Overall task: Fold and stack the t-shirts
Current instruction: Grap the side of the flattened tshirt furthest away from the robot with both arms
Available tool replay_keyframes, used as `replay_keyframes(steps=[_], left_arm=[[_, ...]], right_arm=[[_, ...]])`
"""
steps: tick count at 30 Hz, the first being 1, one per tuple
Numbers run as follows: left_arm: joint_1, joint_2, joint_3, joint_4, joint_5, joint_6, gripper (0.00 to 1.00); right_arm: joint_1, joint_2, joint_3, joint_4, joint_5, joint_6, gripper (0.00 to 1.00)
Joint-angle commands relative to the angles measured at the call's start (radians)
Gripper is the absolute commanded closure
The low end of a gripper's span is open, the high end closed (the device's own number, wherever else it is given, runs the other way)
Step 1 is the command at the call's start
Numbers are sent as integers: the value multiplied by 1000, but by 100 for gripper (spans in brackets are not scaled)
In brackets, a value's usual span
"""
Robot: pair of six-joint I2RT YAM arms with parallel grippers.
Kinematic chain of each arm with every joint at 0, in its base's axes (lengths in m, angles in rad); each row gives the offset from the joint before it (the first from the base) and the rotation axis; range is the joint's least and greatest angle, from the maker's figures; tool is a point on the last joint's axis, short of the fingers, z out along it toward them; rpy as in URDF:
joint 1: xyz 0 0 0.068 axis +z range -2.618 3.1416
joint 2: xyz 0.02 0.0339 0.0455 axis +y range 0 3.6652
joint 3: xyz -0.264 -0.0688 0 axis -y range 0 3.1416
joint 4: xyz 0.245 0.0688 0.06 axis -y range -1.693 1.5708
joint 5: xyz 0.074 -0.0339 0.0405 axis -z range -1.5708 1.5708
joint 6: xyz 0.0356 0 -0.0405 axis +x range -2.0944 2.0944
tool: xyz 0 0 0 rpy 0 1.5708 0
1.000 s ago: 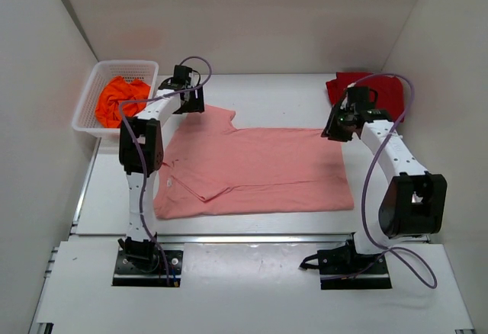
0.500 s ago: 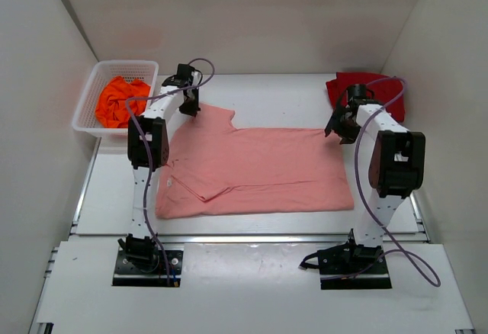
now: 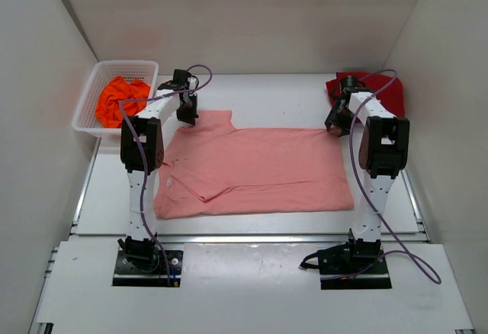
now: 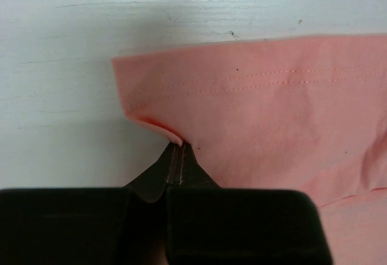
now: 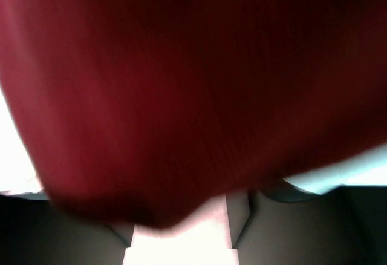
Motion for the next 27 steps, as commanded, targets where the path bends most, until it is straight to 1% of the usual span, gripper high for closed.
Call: replay_keyframes(steps=[1,3,4,5,6,10,14,16,18,19,22,24,25,27], left_arm=[[7,-51,-36,-20,23,5,100],[10,-48,-30,-19,28,5,100],[16,-52,-29,-22,34,3,100],[22,-48,-35,-21,40,3,100],[20,-52,-32,-30,48,-1,100],[22,-69,-22,-40,65,-4,100],[34,-157,-64,-13,91,-12,100],[40,-215,-81,-5,111,-18,100],[48,-270,-120,-1,146,-20,100],[50,-296,-153,15,142,-20,100],[59,-429,-275,56,154,-41,100],[66,-515,-416,93,145,-47,100],[56,-570,-449,102,140,-56,100],[50,-653,-589,134,91,-60,100]], right_arm=[[9,45,94,-76,40,3,59],[14,66,111,-91,43,-4,62],[20,74,125,-99,49,-2,76],[22,84,136,-110,52,-2,96],[25,86,140,-116,62,-4,100],[37,72,163,-119,77,-26,100],[45,42,208,-130,68,-72,100],[42,23,203,-131,60,-89,100],[42,-32,161,-108,74,-112,100],[61,-47,141,-96,74,-125,99],[71,-125,35,-30,74,-146,100],[80,-173,-48,7,65,-146,100],[72,-197,-68,23,63,-142,100],[77,-231,-145,37,60,-145,100]])
